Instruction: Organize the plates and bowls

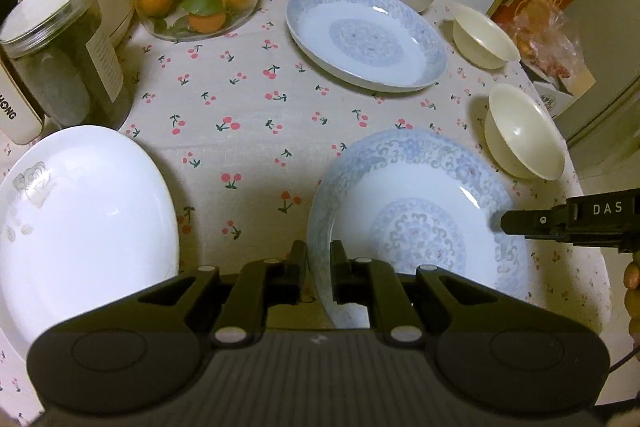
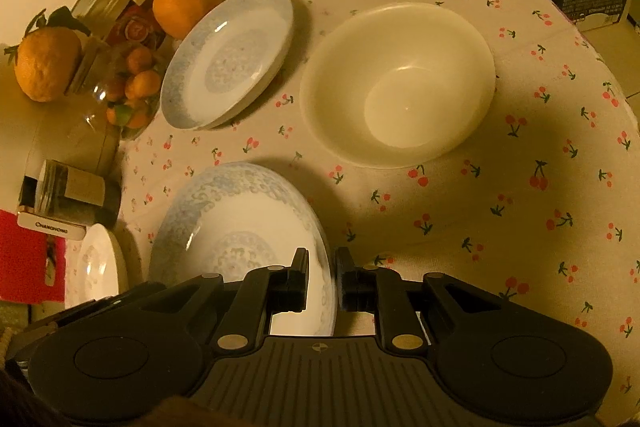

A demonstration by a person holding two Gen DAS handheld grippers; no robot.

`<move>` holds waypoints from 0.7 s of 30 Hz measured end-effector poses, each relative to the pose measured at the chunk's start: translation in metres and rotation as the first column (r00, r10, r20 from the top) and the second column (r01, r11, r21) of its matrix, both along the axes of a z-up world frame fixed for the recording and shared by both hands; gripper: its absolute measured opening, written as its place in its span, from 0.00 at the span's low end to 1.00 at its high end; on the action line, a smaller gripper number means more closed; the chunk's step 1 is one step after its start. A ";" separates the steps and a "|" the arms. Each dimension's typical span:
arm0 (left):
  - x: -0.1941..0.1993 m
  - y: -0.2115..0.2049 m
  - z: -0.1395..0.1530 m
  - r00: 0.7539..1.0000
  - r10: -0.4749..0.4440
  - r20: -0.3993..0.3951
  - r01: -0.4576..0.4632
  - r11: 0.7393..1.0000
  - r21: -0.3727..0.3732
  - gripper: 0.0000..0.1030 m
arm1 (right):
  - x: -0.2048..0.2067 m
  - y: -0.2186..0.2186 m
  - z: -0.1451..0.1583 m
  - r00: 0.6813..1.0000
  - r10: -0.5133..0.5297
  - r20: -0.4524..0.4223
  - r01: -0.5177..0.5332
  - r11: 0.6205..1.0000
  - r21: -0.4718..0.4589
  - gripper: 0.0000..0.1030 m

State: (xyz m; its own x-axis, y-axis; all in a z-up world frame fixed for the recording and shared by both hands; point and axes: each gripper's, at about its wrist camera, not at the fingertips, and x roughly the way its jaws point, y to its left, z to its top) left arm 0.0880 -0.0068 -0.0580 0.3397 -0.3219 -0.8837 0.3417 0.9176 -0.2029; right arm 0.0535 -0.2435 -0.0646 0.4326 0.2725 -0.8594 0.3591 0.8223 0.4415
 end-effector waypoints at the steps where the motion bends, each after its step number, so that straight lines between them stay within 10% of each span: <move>1: 0.000 0.001 0.001 1.000 0.002 0.006 -0.002 1.000 0.002 0.14 | 0.000 0.001 0.001 1.000 0.003 0.005 -0.003 1.000 -0.009 0.16; 15: -0.013 0.003 0.026 0.990 0.019 0.141 -0.029 0.997 0.066 0.70 | -0.013 0.018 0.029 0.992 0.112 0.055 -0.102 0.983 -0.155 0.22; 21: -0.025 0.004 0.047 0.960 0.038 0.279 -0.066 0.994 0.092 0.91 | -0.023 0.026 0.050 0.978 0.142 0.153 -0.108 0.971 -0.215 0.62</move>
State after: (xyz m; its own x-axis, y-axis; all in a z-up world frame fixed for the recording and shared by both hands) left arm 0.0635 -0.0024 -0.0109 0.5889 -0.2122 -0.7799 0.3225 0.9465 -0.0140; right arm 0.0304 -0.2178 -0.0149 0.5476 0.1598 -0.8214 0.1835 0.9348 0.3042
